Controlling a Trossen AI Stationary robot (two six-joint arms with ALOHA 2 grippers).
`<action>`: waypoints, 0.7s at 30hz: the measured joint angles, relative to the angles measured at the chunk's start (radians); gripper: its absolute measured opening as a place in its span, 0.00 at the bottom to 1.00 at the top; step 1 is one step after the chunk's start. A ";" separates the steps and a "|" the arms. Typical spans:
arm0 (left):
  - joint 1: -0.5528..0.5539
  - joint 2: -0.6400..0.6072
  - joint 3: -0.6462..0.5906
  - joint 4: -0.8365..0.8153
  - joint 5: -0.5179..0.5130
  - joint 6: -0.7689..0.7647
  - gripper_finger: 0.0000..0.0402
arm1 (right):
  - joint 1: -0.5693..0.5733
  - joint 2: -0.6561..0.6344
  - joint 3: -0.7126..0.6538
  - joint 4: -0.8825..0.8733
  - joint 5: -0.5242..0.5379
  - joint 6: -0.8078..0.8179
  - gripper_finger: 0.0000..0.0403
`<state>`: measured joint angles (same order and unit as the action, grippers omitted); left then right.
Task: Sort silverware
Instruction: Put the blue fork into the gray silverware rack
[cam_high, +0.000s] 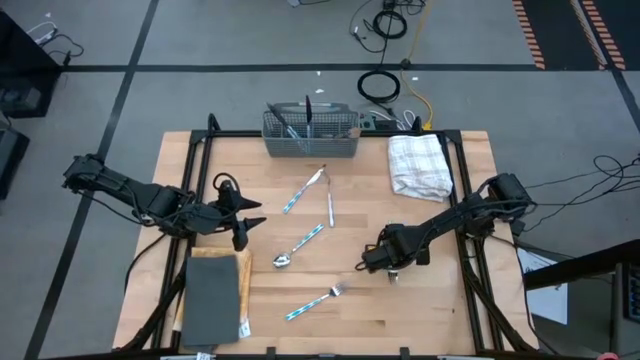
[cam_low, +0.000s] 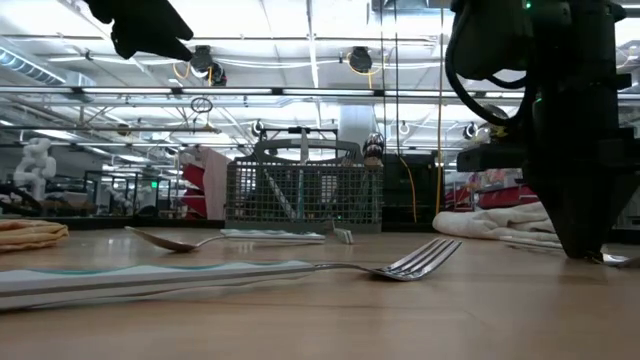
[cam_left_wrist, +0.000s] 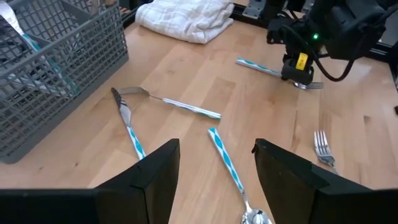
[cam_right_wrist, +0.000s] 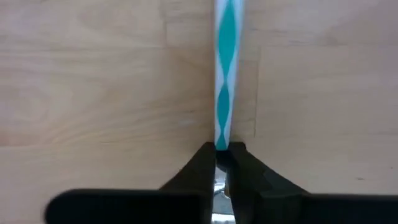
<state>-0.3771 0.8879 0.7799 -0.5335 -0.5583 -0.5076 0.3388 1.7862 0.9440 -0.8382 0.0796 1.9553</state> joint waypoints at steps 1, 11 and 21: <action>0.000 0.000 0.000 0.000 0.000 0.000 0.53 | -0.002 -0.001 0.000 0.002 0.001 -0.014 0.03; 0.000 0.000 0.000 0.002 0.000 -0.002 0.53 | -0.019 0.010 0.245 -0.158 0.179 -0.329 0.00; 0.000 0.000 0.000 0.001 0.000 -0.003 0.53 | -0.183 0.010 0.775 -0.519 0.395 -0.932 0.00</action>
<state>-0.3775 0.8883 0.7799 -0.5323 -0.5579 -0.5102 0.1559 1.7960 1.7192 -1.3571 0.4742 1.0234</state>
